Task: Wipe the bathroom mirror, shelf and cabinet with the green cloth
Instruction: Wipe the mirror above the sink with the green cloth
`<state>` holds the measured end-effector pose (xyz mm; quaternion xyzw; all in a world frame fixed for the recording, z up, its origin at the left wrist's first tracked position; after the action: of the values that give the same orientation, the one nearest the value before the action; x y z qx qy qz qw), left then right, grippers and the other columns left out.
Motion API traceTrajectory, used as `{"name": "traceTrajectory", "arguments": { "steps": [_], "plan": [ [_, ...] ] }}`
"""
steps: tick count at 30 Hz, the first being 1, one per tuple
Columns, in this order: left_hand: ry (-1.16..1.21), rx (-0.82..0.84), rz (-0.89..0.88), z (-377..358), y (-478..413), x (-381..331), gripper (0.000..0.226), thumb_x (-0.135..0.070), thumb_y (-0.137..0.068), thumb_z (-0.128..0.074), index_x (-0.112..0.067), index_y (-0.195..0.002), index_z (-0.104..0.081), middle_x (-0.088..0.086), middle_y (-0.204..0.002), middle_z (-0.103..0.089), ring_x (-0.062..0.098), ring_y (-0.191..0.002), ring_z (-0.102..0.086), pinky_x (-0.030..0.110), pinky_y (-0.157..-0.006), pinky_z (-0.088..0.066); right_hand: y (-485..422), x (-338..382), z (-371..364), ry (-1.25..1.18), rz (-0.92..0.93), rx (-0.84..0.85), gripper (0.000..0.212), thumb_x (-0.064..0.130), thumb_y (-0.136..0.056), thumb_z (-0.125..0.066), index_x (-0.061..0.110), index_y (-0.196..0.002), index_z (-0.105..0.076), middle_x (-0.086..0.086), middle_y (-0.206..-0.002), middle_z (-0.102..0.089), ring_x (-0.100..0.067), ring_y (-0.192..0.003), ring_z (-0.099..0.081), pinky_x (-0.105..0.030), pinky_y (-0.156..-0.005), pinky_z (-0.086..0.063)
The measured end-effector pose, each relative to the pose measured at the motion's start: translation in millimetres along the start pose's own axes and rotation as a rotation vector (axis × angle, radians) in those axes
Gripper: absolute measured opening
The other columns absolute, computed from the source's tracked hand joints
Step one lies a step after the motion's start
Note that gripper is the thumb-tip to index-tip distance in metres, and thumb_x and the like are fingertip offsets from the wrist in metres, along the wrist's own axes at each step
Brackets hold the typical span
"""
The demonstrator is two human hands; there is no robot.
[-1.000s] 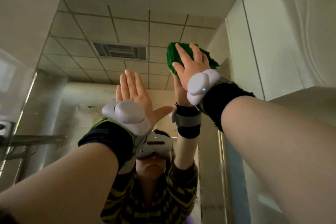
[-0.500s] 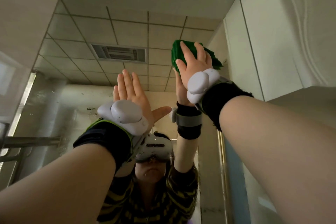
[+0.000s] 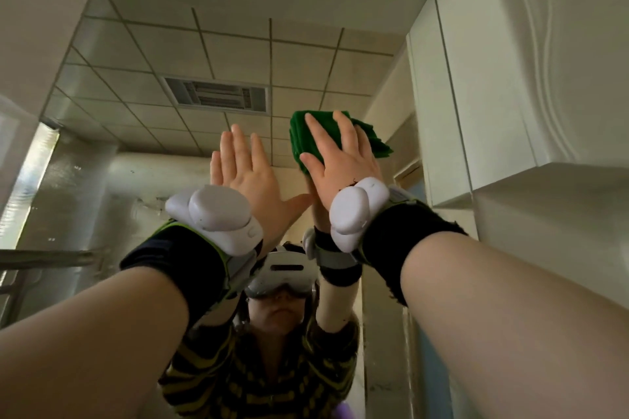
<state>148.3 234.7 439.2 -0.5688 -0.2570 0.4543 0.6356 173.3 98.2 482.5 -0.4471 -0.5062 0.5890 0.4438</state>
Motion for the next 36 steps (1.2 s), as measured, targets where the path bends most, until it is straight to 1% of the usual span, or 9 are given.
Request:
{"name": "traceTrajectory", "arguments": {
  "steps": [4,6,10,14,20,26,29,32,36],
  "plan": [
    [0.103,-0.032,0.038,-11.9,-6.8,-21.1,0.113,-0.067,-0.076,-0.054,-0.007,-0.147,0.011,0.011,-0.154,0.02,0.021,-0.142,0.02,0.034,-0.114,0.012,-15.5,-6.7,3.9,-0.006,-0.023,0.0,0.053,0.052,-0.092,-0.035,0.05,-0.14,-0.013,0.011,-0.153,-0.003,-0.025,-0.14,-0.004,-0.041,-0.112,-0.013],
    [0.086,-0.056,0.04,-21.7,-7.2,-20.8,0.119,-0.071,-0.072,-0.055,-0.008,-0.147,0.014,0.011,-0.154,0.022,0.022,-0.142,0.021,0.033,-0.113,0.013,-29.0,-14.4,7.4,-0.02,-0.039,0.004,0.052,0.052,-0.092,-0.036,0.05,-0.14,-0.015,0.01,-0.154,-0.004,-0.026,-0.141,-0.005,-0.041,-0.112,-0.013],
    [0.057,-0.054,0.02,-31.9,-8.0,-11.7,0.123,-0.079,-0.069,-0.048,-0.011,-0.145,0.021,0.009,-0.152,0.027,0.02,-0.14,0.026,0.031,-0.109,0.019,-55.9,-35.5,13.2,0.017,-0.038,-0.036,0.052,0.052,-0.091,-0.039,0.048,-0.14,-0.021,0.005,-0.154,-0.012,-0.028,-0.139,-0.013,-0.04,-0.111,-0.015],
    [0.059,-0.053,0.002,-31.1,-8.5,-10.3,0.122,-0.079,-0.069,-0.046,-0.01,-0.145,0.02,0.009,-0.152,0.028,0.021,-0.139,0.027,0.03,-0.107,0.02,-84.8,-53.2,20.2,0.046,-0.086,-0.04,0.053,0.054,-0.09,-0.035,0.047,-0.14,-0.02,0.001,-0.153,-0.014,-0.03,-0.138,-0.016,-0.041,-0.111,-0.016],
    [0.054,-0.064,-0.006,-31.4,-6.9,-11.8,0.12,-0.077,-0.071,-0.048,-0.009,-0.146,0.018,0.011,-0.152,0.027,0.022,-0.14,0.026,0.032,-0.109,0.019,-85.3,-51.4,18.1,0.084,-0.101,-0.143,0.052,0.051,-0.092,-0.035,0.041,-0.142,-0.024,-0.004,-0.152,-0.02,-0.032,-0.136,-0.023,-0.041,-0.11,-0.018],
    [0.066,-0.059,-0.004,-29.2,-6.2,-11.7,0.12,-0.076,-0.071,-0.048,-0.01,-0.146,0.018,0.01,-0.152,0.027,0.021,-0.14,0.026,0.031,-0.11,0.018,-52.0,-40.3,26.5,0.078,-0.117,-0.084,0.051,0.049,-0.094,-0.035,0.044,-0.142,-0.02,0.002,-0.154,-0.012,-0.028,-0.139,-0.015,-0.041,-0.11,-0.018],
    [0.059,-0.076,-0.012,-28.9,-4.7,-12.2,0.119,-0.076,-0.072,-0.047,-0.01,-0.146,0.019,0.01,-0.152,0.027,0.021,-0.14,0.025,0.032,-0.11,0.018,-30.6,-36.0,32.0,0.061,-0.12,-0.028,0.051,0.049,-0.094,-0.034,0.046,-0.142,-0.017,0.006,-0.154,-0.007,-0.026,-0.14,-0.01,-0.041,-0.11,-0.019],
    [0.07,-0.078,-0.017,-28.7,-3.3,-12.1,0.118,-0.076,-0.072,-0.046,-0.01,-0.145,0.019,0.01,-0.152,0.027,0.021,-0.14,0.026,0.031,-0.11,0.018,-8.5,-33.5,31.8,0.066,-0.108,0.002,0.052,0.05,-0.094,-0.033,0.048,-0.142,-0.013,0.009,-0.154,-0.003,-0.024,-0.141,-0.006,-0.04,-0.111,-0.017],
    [0.072,-0.096,-0.012,-28.3,-2.8,-11.1,0.119,-0.077,-0.071,-0.046,-0.01,-0.146,0.019,0.01,-0.153,0.026,0.02,-0.14,0.026,0.03,-0.109,0.019,4.5,-34.1,28.9,0.053,-0.088,0.041,0.053,0.051,-0.093,-0.032,0.05,-0.141,-0.009,0.013,-0.153,0.001,-0.021,-0.141,-0.002,-0.038,-0.113,-0.011]
  ]
}}
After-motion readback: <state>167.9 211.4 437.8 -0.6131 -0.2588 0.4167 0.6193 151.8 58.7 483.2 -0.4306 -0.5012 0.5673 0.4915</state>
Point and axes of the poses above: each hand's wrist, its own y-axis away from the middle knuckle, its own z-axis out of the back of the hand, x = y × z, the point moved 1 cm from there along -y, towards the middle knuckle
